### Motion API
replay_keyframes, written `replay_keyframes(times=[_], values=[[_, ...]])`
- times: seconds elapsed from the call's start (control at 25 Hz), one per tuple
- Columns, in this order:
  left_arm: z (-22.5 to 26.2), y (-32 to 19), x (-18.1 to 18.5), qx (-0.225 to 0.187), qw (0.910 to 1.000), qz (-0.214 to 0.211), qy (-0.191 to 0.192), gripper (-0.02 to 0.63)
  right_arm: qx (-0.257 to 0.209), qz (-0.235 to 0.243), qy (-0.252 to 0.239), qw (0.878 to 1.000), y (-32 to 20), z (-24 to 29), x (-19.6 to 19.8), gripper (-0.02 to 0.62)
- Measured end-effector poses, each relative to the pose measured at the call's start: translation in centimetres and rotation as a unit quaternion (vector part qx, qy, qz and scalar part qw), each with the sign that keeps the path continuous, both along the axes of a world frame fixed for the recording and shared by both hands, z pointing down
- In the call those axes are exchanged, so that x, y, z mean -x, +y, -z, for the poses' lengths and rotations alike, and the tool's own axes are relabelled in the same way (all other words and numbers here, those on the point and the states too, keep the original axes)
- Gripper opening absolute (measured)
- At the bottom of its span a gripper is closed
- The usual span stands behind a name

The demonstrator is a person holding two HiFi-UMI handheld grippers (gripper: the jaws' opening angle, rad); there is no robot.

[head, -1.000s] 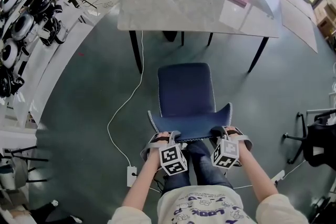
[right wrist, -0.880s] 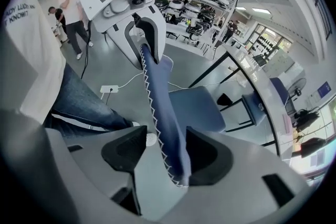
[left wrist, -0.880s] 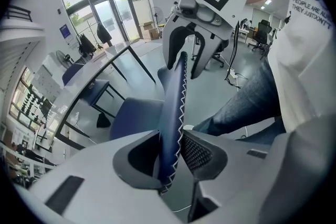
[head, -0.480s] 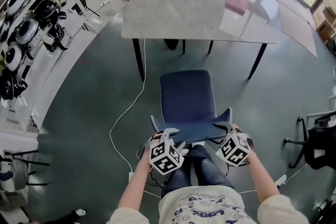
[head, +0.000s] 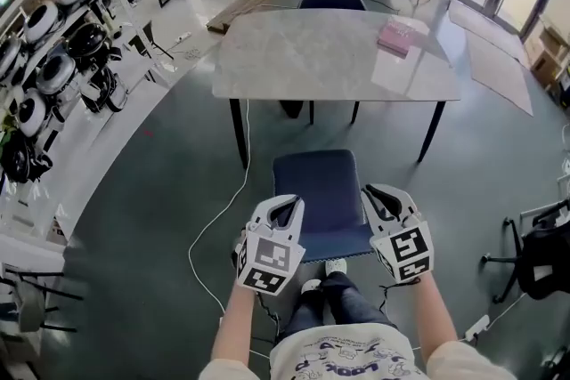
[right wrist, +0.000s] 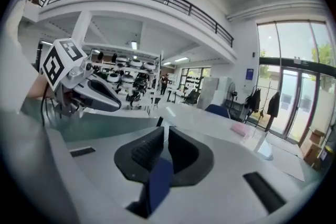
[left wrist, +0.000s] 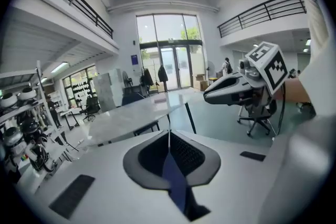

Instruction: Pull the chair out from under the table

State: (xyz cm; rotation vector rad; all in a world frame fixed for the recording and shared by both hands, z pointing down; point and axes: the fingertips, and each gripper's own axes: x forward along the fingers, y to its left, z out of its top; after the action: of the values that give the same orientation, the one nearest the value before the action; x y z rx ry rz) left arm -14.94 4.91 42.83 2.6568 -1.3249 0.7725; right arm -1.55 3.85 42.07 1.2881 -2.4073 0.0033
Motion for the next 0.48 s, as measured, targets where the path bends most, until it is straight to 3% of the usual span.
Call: replay_keyframes(times=[0.24, 0.48], values=[[7.8, -1.8, 0.8, -0.078, 0.9904, 0.071, 0.089, 0.020, -0.076, -0.050, -0.062, 0.994, -1.9, 7.5, -1.0, 0.008], [12.8, -2.5, 2.0, -0.133, 0.9753, 0.128, 0.121, 0.018, -0.118, -0.075, -0.097, 0.985, -2.7, 11.9, -1.7, 0.006]])
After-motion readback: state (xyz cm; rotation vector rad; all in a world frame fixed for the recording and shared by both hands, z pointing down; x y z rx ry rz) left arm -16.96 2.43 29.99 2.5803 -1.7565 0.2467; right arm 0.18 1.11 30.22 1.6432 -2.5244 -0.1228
